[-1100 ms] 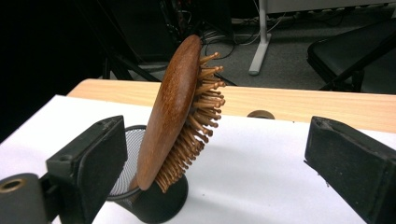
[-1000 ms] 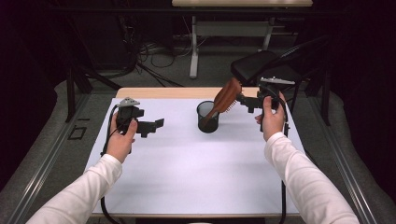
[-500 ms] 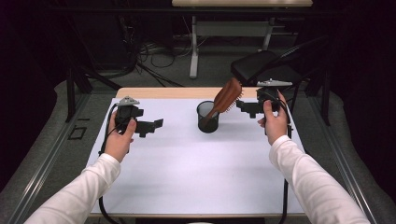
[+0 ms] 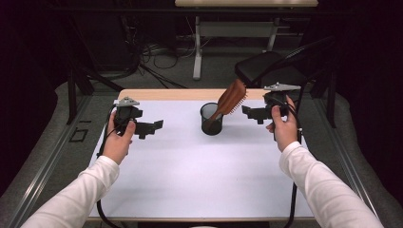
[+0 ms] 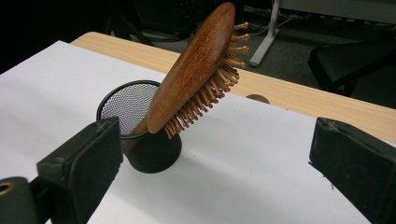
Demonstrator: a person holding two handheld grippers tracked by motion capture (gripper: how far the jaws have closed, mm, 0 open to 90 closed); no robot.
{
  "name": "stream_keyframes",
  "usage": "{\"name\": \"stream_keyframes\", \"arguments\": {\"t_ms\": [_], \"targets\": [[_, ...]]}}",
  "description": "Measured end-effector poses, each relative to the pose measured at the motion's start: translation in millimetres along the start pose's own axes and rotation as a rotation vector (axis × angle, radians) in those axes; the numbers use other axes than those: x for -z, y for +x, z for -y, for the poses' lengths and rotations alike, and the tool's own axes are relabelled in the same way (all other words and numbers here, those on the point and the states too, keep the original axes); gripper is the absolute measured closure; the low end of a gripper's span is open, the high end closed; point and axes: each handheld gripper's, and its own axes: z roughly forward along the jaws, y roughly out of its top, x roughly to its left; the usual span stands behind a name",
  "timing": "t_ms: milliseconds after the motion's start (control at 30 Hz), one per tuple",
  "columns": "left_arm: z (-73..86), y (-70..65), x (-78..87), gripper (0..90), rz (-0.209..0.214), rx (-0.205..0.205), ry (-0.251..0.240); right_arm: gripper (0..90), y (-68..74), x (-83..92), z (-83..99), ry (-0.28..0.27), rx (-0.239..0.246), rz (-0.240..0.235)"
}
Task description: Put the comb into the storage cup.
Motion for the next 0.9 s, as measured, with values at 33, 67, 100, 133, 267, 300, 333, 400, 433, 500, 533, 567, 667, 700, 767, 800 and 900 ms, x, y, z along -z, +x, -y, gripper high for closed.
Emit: {"name": "stream_keyframes", "arguments": {"t_ms": [33, 67, 100, 133, 267, 300, 333, 400, 433, 500, 533, 567, 667, 700, 767, 800, 900], "targets": [[-0.2, 0.3, 0.9, 4.2, 0.001, 0.002, 0.000, 1.3, 0.0, 0.8, 0.3, -0.001, 0.003, -0.001], [-0.4, 0.8, 1.5, 4.2, 0.003, 0.004, 0.000, 0.8, 0.5, 2.3, 1.3, 0.001, 0.007, 0.000], [-0.6, 1.0, 2.0, 4.2, 0.001, 0.007, 0.001, 0.8, 0.5, 2.3, 1.3, 0.001, 0.007, 0.000], [-0.6, 1.3, 2.5, 4.2, 0.001, 0.010, 0.000, 0.5, 0.6, 3.0, 1.9, 0.004, 0.010, 0.000], [-0.3, 2.1, 4.7, 4.3, 0.000, 0.014, 0.006, 0.0, 1.8, 5.6, 6.3, 0.011, 0.020, 0.001], [-0.2, 2.2, 5.6, 4.3, -0.002, 0.009, 0.005, 0.0, 1.8, 5.6, 6.3, 0.011, 0.020, 0.001], [-0.1, 2.2, 6.6, 4.3, -0.002, 0.007, 0.002, 0.0, 2.3, 6.3, 7.1, 0.013, 0.018, 0.002], [0.0, 2.0, 8.5, 4.3, -0.002, 0.006, -0.004, 0.0, 2.8, 7.8, 8.8, 0.011, 0.022, 0.000], [0.1, 1.9, 9.3, 4.3, -0.002, 0.007, -0.008, 0.0, 3.4, 8.9, 9.5, 0.010, 0.021, 0.000], [0.5, 1.8, 10.7, 4.4, -0.002, 0.009, -0.011, 0.0, 4.5, 12.8, 11.4, -0.005, 0.029, -0.001], [0.7, 1.8, 11.3, 4.4, -0.005, 0.008, -0.012, 0.0, 5.2, 14.3, 11.9, -0.007, 0.023, -0.001], [0.9, 2.1, 11.9, 4.4, -0.006, 0.005, -0.012, 0.0, 5.2, 14.3, 11.9, -0.007, 0.023, -0.001], [1.6, 2.7, 13.2, 4.5, 0.004, 0.012, -0.016, 0.0, 6.8, 18.4, 13.0, -0.010, 0.025, 0.008], [1.9, 3.0, 13.5, 4.5, 0.006, 0.012, -0.015, 0.0, 7.6, 22.3, 13.6, -0.014, 0.025, -0.009], [2.9, 3.5, 13.8, 4.6, 0.007, 0.012, -0.014, 0.0, 8.4, 23.8, 14.0, -0.015, 0.019, -0.015], [3.4, 3.5, 13.9, 4.6, 0.008, 0.014, -0.012, 0.0, 8.6, 25.2, 14.2, -0.017, 0.019, -0.017], [4.1, 3.5, 15.3, 4.6, 0.007, 0.010, -0.010, 0.0, 7.7, 28.4, 15.0, -0.017, 0.013, -0.018]]}}
